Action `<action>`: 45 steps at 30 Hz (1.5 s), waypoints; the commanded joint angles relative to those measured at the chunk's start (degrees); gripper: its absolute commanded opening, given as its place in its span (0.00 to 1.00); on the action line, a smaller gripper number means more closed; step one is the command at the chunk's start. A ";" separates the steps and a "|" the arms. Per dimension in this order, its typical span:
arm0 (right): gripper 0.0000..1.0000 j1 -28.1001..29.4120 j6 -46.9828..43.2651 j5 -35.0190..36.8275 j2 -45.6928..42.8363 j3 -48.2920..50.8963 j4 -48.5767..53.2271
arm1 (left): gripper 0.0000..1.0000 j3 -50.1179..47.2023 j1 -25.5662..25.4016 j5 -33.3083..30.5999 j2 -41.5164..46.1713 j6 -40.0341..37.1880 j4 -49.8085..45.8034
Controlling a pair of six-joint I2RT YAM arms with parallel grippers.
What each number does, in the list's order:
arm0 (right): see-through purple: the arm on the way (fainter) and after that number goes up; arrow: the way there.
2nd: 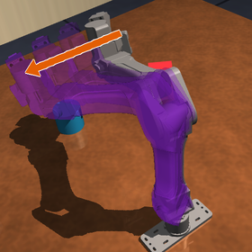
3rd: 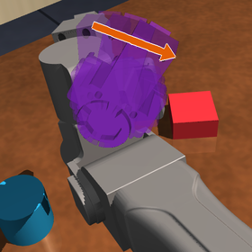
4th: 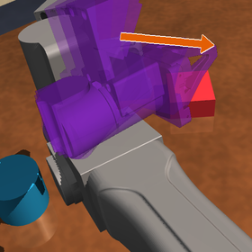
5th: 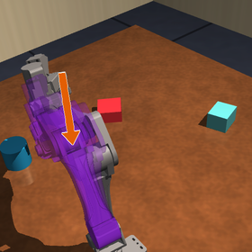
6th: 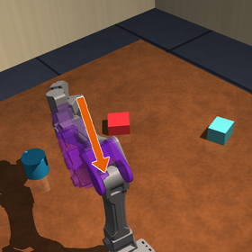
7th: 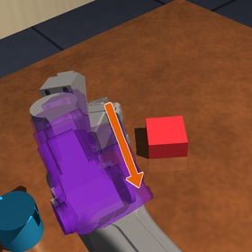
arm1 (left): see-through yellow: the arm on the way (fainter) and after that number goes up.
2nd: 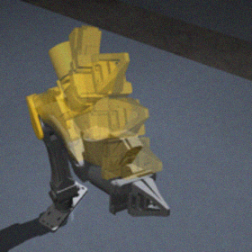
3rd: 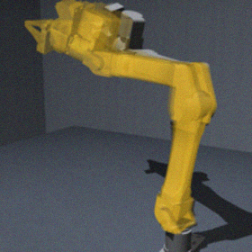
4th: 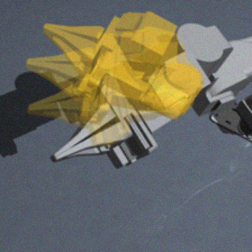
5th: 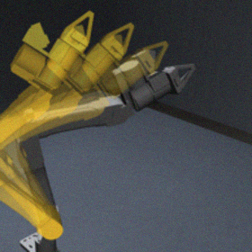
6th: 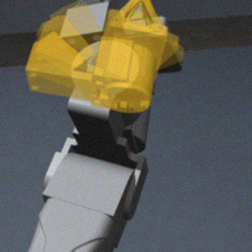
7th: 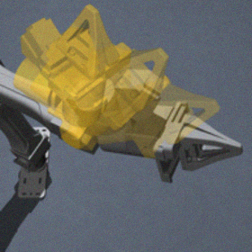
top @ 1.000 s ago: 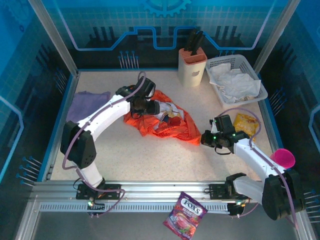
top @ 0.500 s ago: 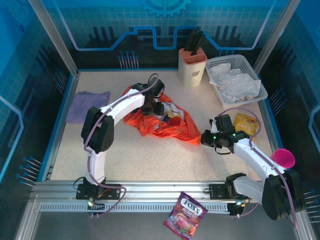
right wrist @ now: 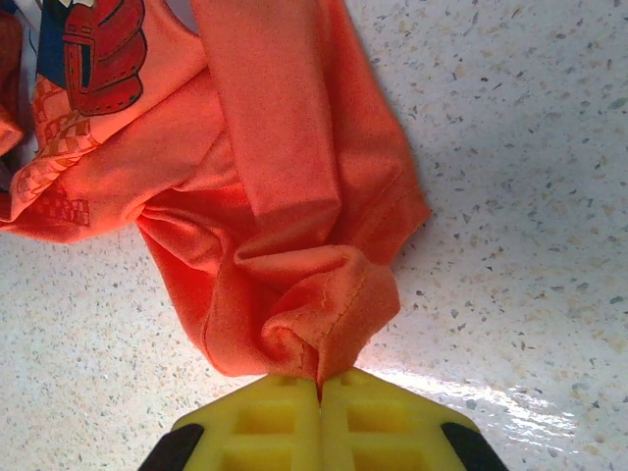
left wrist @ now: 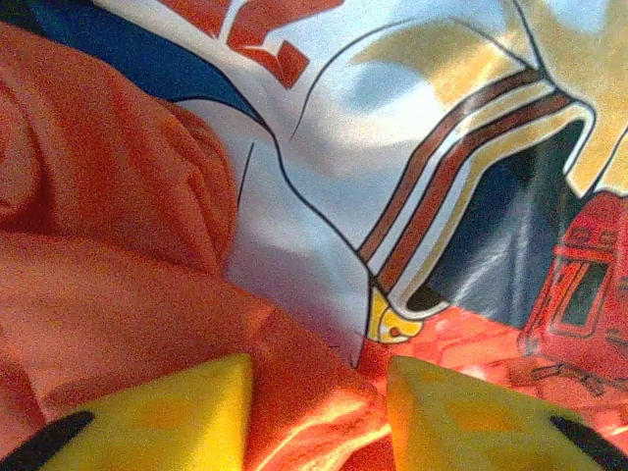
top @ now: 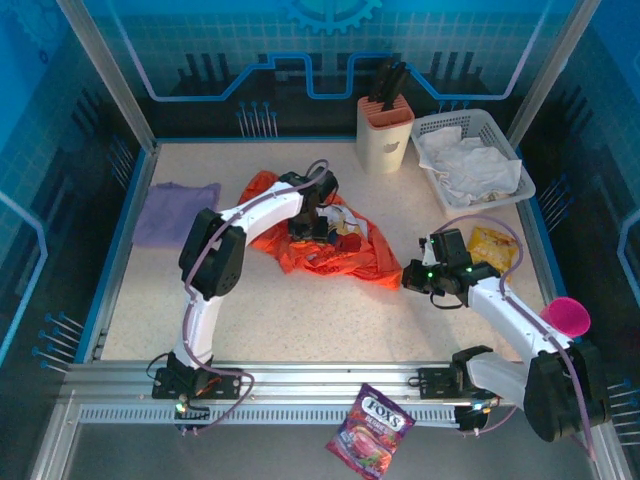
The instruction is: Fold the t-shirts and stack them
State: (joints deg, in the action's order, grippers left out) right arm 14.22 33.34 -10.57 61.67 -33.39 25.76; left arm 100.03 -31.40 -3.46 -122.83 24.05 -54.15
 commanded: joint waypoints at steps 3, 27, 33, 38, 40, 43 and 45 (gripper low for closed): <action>0.00 -1.29 -0.91 0.11 -1.79 -1.07 1.39 | 0.23 2.17 -0.61 -1.62 -1.21 0.13 -2.47; 0.00 -1.87 -0.82 -1.12 -1.95 -0.10 0.62 | 0.65 6.49 -10.09 -27.13 -4.62 -6.08 -10.89; 0.00 -2.00 -0.82 -1.28 -1.73 -0.19 0.39 | 0.65 6.01 -10.31 -25.01 -6.65 -5.54 -10.08; 0.00 -2.00 -0.91 -1.38 -1.39 -0.14 0.27 | 0.65 4.96 -11.10 -23.78 -6.48 -4.72 -9.01; 0.00 -2.00 -0.91 -1.56 -1.20 -0.28 0.12 | 0.65 4.74 -11.14 -23.98 -6.70 -4.62 -8.78; 0.00 -2.00 -0.94 -1.64 -0.94 -0.35 -0.01 | 0.64 4.53 -11.20 -24.62 -7.24 -4.69 -9.04; 0.00 -2.00 -1.00 -1.55 -0.94 -0.41 0.08 | 0.63 4.16 -11.14 -25.15 -7.41 -4.76 -9.09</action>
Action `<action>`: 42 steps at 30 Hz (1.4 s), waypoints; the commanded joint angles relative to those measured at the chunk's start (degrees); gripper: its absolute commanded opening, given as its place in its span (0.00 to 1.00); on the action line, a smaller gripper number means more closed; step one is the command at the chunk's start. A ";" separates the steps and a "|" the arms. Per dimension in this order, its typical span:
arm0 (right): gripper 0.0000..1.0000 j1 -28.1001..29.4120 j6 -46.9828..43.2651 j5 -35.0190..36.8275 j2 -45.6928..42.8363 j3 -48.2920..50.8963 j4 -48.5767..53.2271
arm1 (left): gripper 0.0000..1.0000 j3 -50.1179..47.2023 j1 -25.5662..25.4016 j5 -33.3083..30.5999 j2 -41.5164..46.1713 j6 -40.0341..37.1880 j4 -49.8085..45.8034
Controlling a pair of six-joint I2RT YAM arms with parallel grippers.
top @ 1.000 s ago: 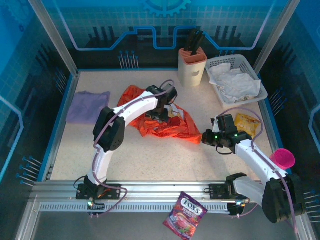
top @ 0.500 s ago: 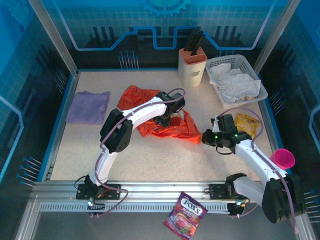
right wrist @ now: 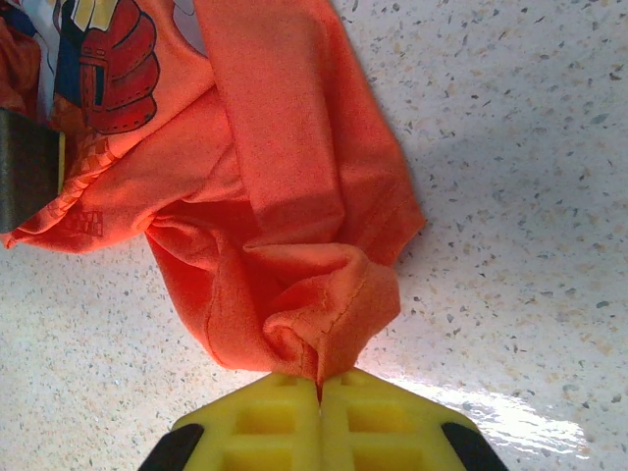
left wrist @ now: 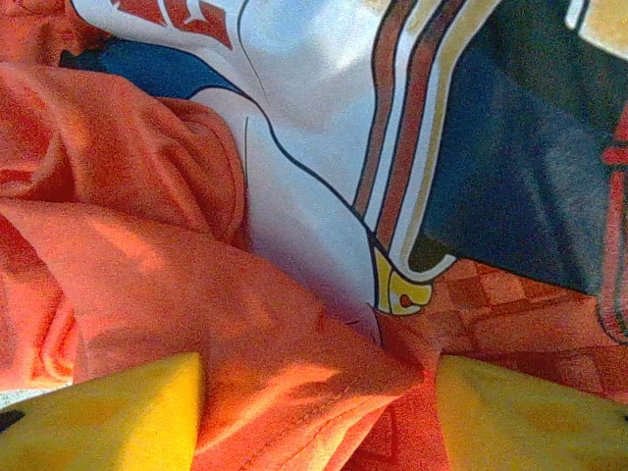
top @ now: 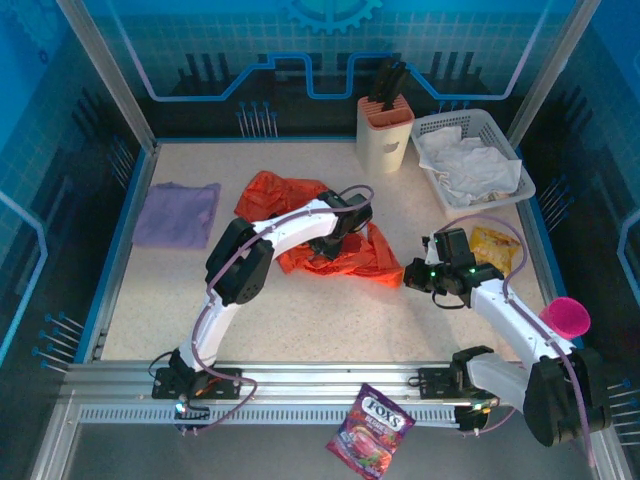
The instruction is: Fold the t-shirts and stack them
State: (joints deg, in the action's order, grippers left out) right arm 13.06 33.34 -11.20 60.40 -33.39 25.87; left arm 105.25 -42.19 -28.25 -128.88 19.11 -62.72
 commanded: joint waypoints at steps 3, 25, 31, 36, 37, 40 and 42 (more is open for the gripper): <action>0.00 -0.86 -1.00 -0.93 0.19 -0.19 -0.12 | 0.58 -1.77 -0.34 -1.25 -1.10 -0.12 -0.17; 0.00 -1.19 -9.53 -1.75 -12.19 -8.02 1.90 | 0.00 -7.65 9.37 13.81 31.07 2.19 3.73; 0.00 -1.24 -14.78 -0.01 -19.14 -16.32 1.71 | 0.00 -6.50 17.48 22.20 47.21 3.68 3.70; 0.00 -1.28 -16.57 5.02 -20.50 -27.18 2.87 | 0.00 3.38 19.04 14.12 54.06 0.23 -0.95; 0.00 -1.21 -16.92 4.94 -20.58 -29.51 2.53 | 0.00 6.72 19.91 13.68 54.49 -0.47 -2.14; 0.00 -1.26 -17.29 5.65 -20.34 -35.49 1.04 | 0.00 16.94 21.17 11.37 54.06 -2.79 -5.30; 0.00 -1.26 -18.17 7.43 -18.56 -39.69 1.65 | 0.00 22.35 21.77 9.53 53.28 -4.59 -5.95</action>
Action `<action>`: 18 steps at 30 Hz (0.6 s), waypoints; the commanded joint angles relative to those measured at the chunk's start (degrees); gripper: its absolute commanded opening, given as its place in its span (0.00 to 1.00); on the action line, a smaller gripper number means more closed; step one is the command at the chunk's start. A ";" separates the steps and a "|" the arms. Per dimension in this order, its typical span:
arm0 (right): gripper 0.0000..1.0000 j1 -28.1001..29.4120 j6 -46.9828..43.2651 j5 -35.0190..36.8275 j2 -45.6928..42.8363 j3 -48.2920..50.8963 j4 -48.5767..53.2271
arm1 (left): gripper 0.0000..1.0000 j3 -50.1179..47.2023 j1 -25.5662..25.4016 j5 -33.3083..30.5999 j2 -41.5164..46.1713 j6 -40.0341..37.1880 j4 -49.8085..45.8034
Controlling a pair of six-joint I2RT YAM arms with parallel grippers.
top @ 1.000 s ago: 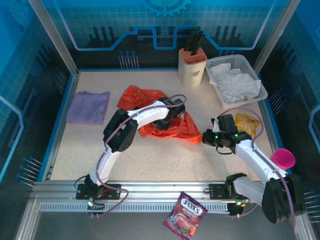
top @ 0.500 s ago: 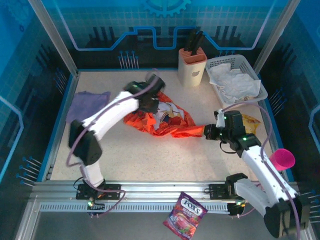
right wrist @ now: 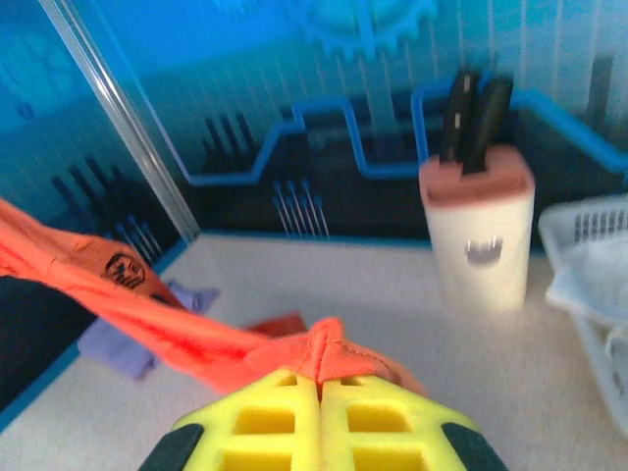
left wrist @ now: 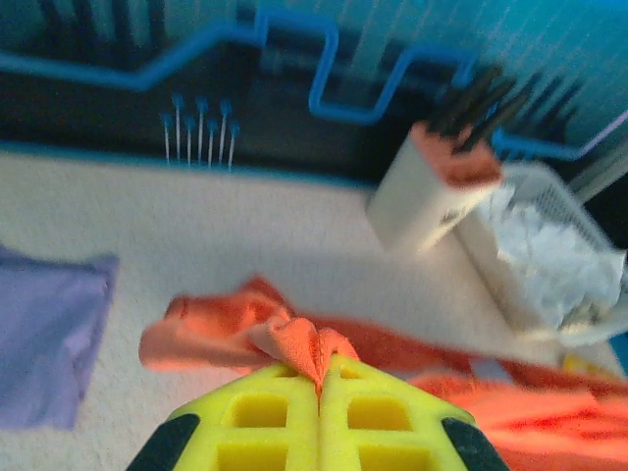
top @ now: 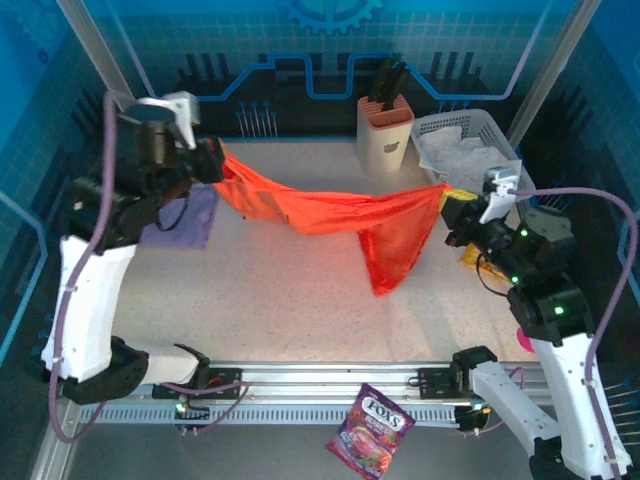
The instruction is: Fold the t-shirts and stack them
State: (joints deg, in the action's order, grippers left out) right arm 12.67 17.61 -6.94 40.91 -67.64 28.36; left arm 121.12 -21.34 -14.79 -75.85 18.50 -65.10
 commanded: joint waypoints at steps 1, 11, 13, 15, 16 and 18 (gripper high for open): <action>0.00 -0.97 -2.93 3.82 2.15 -7.30 -0.09 | 0.00 8.85 1.27 -4.61 -0.34 -4.67 -3.76; 0.00 -1.03 -2.23 6.00 14.02 -16.54 1.53 | 0.00 22.29 5.24 -1.87 -10.43 -7.21 -1.57; 0.00 -1.13 -1.58 6.71 18.14 -18.27 2.13 | 0.00 23.97 7.76 0.97 -14.19 -6.70 -0.57; 0.00 -1.24 -1.02 5.95 21.63 -18.39 -0.64 | 0.00 25.62 11.49 5.39 -18.14 -4.83 0.55; 0.00 -1.26 -0.67 6.01 23.09 -18.13 -2.28 | 0.00 26.13 13.31 7.44 -19.98 -3.78 1.12; 0.00 -1.71 0.50 5.84 26.72 -18.44 -5.03 | 0.00 27.20 17.32 13.91 -24.17 -0.52 2.82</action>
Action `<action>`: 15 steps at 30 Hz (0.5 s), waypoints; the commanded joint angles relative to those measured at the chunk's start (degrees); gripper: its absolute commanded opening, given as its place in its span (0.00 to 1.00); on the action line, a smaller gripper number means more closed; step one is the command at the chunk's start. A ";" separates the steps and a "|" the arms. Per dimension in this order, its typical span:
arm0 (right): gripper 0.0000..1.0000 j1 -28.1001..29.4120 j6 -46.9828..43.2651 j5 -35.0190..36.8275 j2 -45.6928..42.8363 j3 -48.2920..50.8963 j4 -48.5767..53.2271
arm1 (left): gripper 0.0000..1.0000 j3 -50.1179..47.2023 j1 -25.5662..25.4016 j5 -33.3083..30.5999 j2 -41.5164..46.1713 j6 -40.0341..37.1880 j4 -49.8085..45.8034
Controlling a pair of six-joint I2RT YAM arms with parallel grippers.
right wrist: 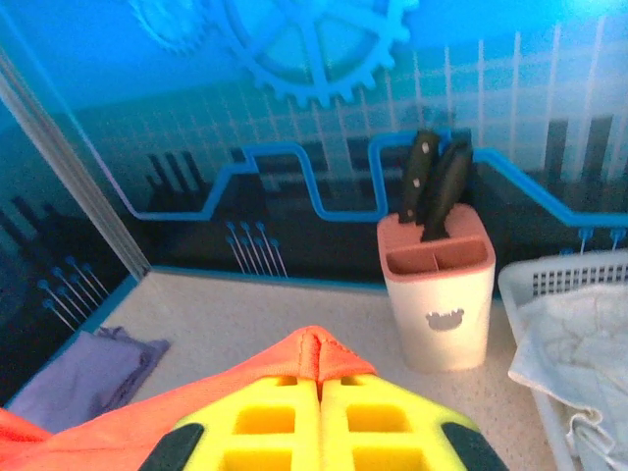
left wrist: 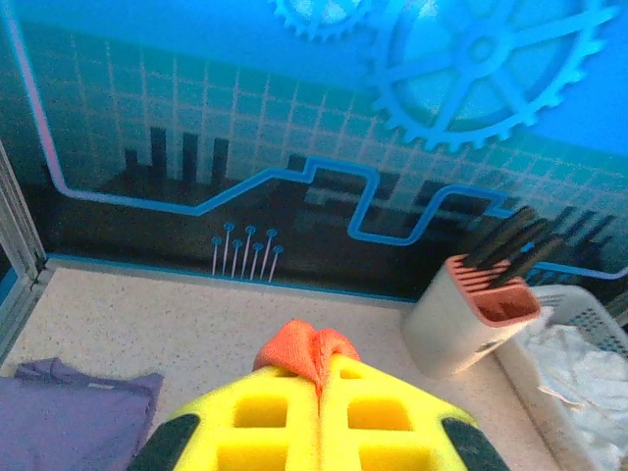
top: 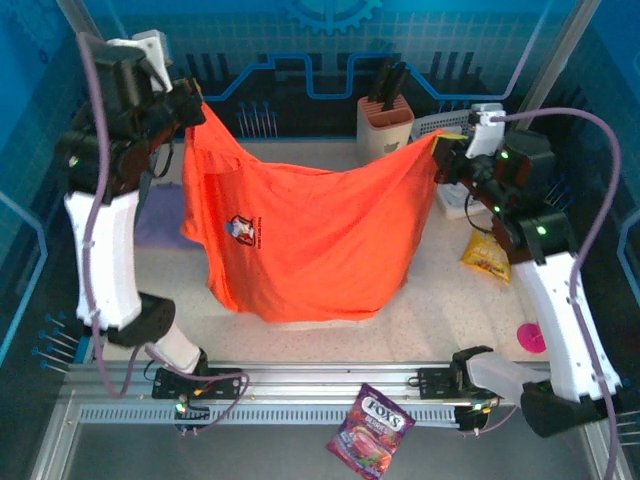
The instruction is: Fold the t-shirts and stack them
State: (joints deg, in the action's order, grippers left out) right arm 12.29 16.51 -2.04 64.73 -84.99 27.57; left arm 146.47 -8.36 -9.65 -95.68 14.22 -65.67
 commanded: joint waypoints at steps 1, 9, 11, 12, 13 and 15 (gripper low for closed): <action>0.00 -1.58 2.07 0.81 4.74 -1.59 -5.30 | 0.00 2.24 5.77 10.78 -6.27 5.11 4.32; 0.00 -4.10 6.13 -5.06 19.73 -14.37 -12.98 | 0.00 7.04 13.83 30.65 -18.20 18.91 21.58; 0.00 -4.42 6.78 -6.14 20.69 -17.32 -14.11 | 0.00 10.08 15.12 34.54 -19.96 20.74 25.00; 0.00 -4.55 6.87 -7.09 20.36 -18.12 -14.78 | 0.00 11.85 15.70 36.00 -20.39 21.23 26.12; 0.00 -4.65 6.63 -7.64 19.63 -18.29 -15.60 | 0.00 13.05 16.14 36.83 -20.39 21.30 26.71; 0.00 -4.84 5.73 -6.81 17.23 -16.97 -16.54 | 0.00 13.05 16.69 37.28 -18.23 21.03 28.17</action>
State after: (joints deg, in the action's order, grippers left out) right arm 8.45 22.04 -7.16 86.11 -99.94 16.86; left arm 155.57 7.38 20.95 -117.91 32.18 -46.17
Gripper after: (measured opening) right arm 0.064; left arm 0.055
